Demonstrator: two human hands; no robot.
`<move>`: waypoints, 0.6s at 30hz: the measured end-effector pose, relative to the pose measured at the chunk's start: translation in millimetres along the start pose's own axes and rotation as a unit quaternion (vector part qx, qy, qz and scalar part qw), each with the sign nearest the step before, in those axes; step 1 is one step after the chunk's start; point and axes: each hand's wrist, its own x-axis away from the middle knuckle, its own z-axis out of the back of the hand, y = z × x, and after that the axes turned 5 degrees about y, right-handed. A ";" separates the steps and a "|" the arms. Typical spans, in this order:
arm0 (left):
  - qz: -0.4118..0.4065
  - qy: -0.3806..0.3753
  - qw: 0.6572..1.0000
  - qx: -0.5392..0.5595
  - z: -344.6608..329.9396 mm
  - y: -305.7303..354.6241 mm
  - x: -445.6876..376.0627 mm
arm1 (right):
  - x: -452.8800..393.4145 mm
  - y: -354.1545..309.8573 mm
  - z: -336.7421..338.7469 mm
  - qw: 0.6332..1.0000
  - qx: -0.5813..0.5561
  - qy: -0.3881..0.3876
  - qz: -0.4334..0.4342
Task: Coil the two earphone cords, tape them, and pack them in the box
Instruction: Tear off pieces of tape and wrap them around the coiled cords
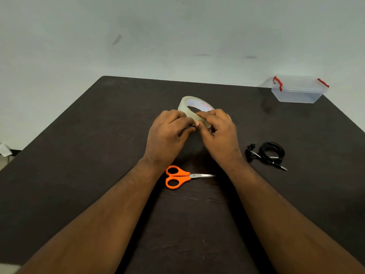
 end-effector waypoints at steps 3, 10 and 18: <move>0.017 0.005 0.999 0.044 1.5 -1.6 -2.0 | 0.0 0.8 0.6 1.000 0.004 0.005 0.022; 0.348 0.085 0.870 0.338 20.3 -8.4 -15.4 | -6.9 19.7 14.0 0.998 -0.049 -0.024 0.012; 0.452 0.144 0.757 0.448 27.7 -27.5 -20.9 | -17.6 26.9 32.0 0.998 0.059 0.014 0.004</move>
